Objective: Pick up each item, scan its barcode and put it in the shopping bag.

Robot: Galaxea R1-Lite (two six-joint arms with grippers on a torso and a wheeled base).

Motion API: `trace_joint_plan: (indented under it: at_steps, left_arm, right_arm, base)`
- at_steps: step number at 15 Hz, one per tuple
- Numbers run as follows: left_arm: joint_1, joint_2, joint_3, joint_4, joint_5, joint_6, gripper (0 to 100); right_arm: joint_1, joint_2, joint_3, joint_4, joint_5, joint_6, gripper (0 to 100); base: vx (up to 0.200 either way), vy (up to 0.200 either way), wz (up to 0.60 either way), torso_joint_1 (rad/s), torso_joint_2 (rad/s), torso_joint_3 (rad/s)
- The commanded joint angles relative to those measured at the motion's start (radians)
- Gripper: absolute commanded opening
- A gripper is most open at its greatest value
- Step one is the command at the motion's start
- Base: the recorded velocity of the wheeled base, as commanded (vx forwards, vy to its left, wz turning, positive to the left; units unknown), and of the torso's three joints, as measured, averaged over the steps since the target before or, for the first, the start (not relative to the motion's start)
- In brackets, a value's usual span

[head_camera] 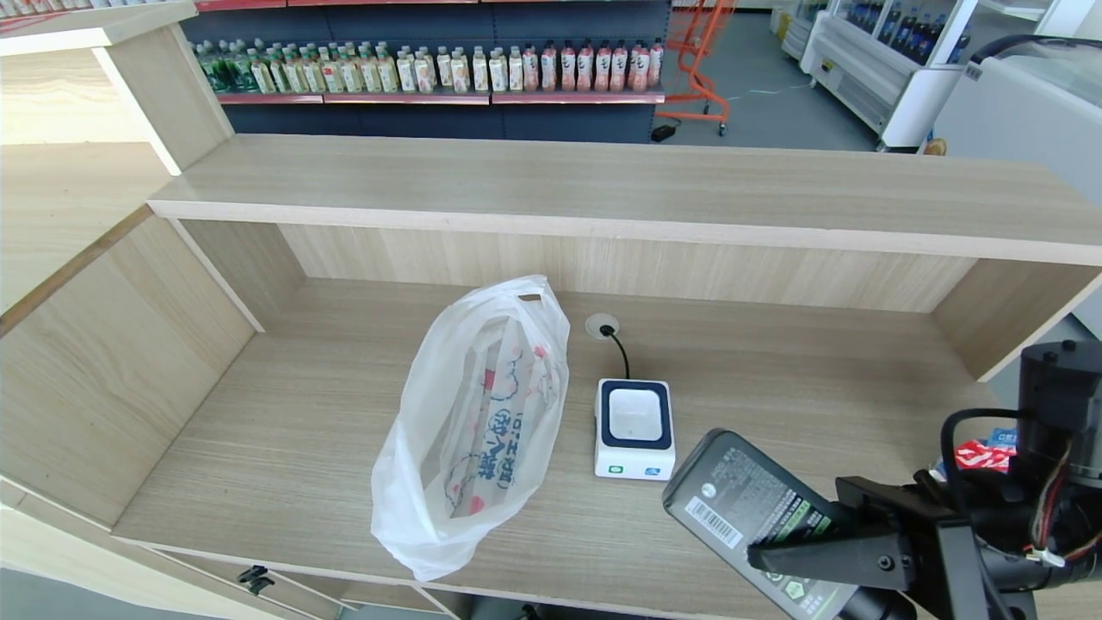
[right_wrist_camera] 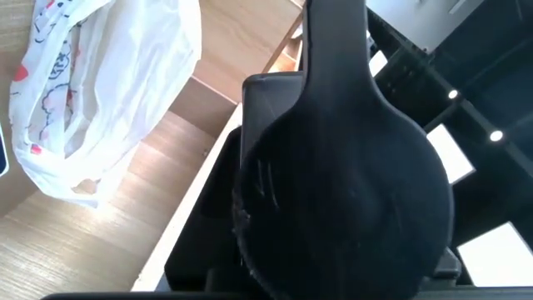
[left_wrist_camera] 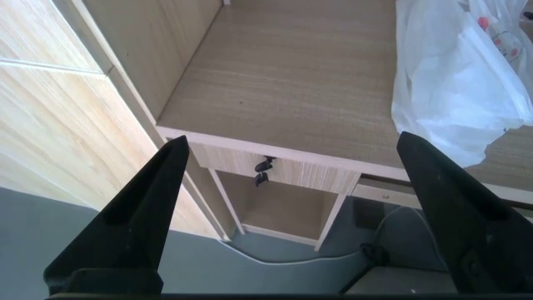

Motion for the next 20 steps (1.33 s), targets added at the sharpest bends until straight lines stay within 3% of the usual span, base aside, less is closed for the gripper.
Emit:
trace_joint_plan:
  at_steps: [1,10,11,12,13,15,16,18,20]
  left_arm:
    - [0.0,0.001,0.0,0.0,0.001,0.0,100]
    - [-0.001,0.0,0.0,0.0,0.001,0.0,100]
    - [0.0,0.0,0.0,0.0,0.001,0.0,100]
    - [0.0,0.0,0.0,0.0,0.001,0.0,100]
    - [-0.001,0.0,0.0,0.0,0.001,0.0,100]
    - [-0.001,0.0,0.0,0.0,0.001,0.0,100]
    - [0.0,0.0,0.0,0.0,0.001,0.0,100]
    - [0.0,0.001,0.0,0.0,0.001,0.0,100]
    - [0.0,0.0,0.0,0.0,0.001,0.0,100]
  right_arm:
    - [0.001,-0.008,0.001,-0.001,0.0,-0.001,0]
    - [0.003,-0.106,0.023,0.009,-0.001,-0.009,0]
    - [0.003,-0.12,0.009,0.035,-0.004,0.051,0]
    - [-0.037,-0.125,-0.016,0.084,-0.006,0.301,0]
    - [-0.077,-0.128,-0.016,0.088,-0.012,0.43,0]
    - [-0.234,-0.214,0.015,0.095,-0.029,0.992,0]
    - [-0.313,-0.234,0.026,0.101,-0.032,1.153,0]
    - [-0.533,-0.24,0.027,0.119,-0.038,1.301,0]
    - [-0.583,-0.234,0.023,0.136,-0.023,1.354,0]
  base:
    - [0.0,0.0,0.0,0.0,0.0,0.0]
    - [0.0,0.0,0.0,0.0,0.0,0.0]
    - [0.0,0.0,0.0,0.0,0.0,0.0]
    - [0.0,0.0,0.0,0.0,0.0,0.0]
    - [0.0,0.0,0.0,0.0,0.0,0.0]
    - [0.0,0.0,0.0,0.0,0.0,0.0]
    - [0.0,0.0,0.0,0.0,0.0,0.0]
    - [0.0,0.0,0.0,0.0,0.0,0.0]
    - [0.0,0.0,0.0,0.0,0.0,0.0]
